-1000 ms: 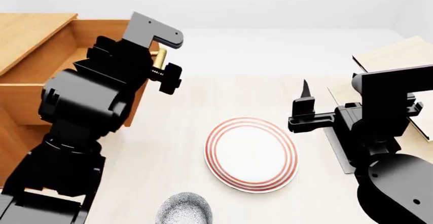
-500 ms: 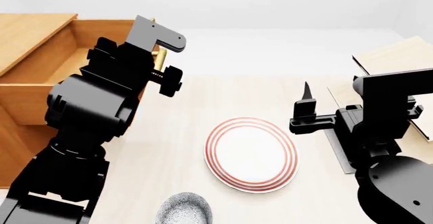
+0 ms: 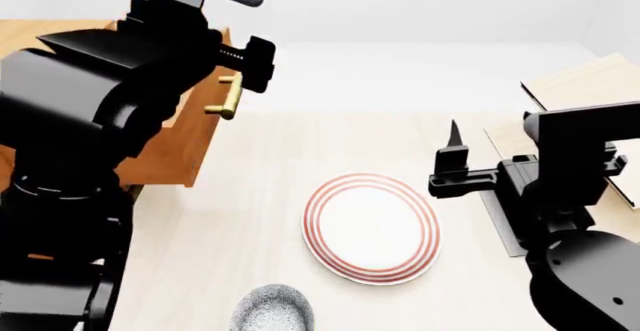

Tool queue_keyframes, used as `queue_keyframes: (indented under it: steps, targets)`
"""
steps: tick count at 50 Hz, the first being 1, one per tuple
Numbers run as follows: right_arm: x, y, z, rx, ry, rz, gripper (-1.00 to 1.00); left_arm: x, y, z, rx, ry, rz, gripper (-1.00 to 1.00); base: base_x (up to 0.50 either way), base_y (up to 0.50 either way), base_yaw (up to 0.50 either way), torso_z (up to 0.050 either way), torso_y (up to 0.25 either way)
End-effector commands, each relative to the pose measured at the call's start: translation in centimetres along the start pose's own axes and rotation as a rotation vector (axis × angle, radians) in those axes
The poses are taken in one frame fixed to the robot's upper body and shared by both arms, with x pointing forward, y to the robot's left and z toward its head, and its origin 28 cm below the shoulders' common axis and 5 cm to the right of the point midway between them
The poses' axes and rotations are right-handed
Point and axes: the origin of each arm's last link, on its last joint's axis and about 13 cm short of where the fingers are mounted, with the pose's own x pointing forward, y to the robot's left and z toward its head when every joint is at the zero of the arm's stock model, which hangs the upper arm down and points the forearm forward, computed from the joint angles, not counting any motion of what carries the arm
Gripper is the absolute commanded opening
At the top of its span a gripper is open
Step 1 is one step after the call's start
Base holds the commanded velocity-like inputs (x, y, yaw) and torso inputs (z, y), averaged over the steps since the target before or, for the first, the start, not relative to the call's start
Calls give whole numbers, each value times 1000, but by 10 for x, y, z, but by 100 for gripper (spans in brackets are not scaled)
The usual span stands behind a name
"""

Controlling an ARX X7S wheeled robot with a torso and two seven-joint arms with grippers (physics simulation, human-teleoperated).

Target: Open the top drawer of the cabinet and put the bowl in it.

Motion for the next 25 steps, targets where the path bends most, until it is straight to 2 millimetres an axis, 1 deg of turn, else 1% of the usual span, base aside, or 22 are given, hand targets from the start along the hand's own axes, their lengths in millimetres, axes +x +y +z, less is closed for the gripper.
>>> queue_keyframes:
  steps: [1,7,14,19,25]
  targets:
    - [-2,0,3,-1,-6,0,100,-23,8,20,-6,-86,-23,100,0,0,0,0,0]
    - [-3,0,5,-3,-11,1,100,-35,0,14,9,-138,-95,100,0,0,0,0,0]
    - [-5,0,6,-1,-14,-3,100,-52,-14,4,21,-190,-189,100,0,0,0,0,0]
    - [-5,0,7,-2,-16,-3,100,-70,-27,-5,8,-243,-300,100,0,0,0,0,0]
    - [-6,1,7,-3,-18,-3,100,-82,-38,-18,-19,-244,-384,100,0,0,0,0,0]
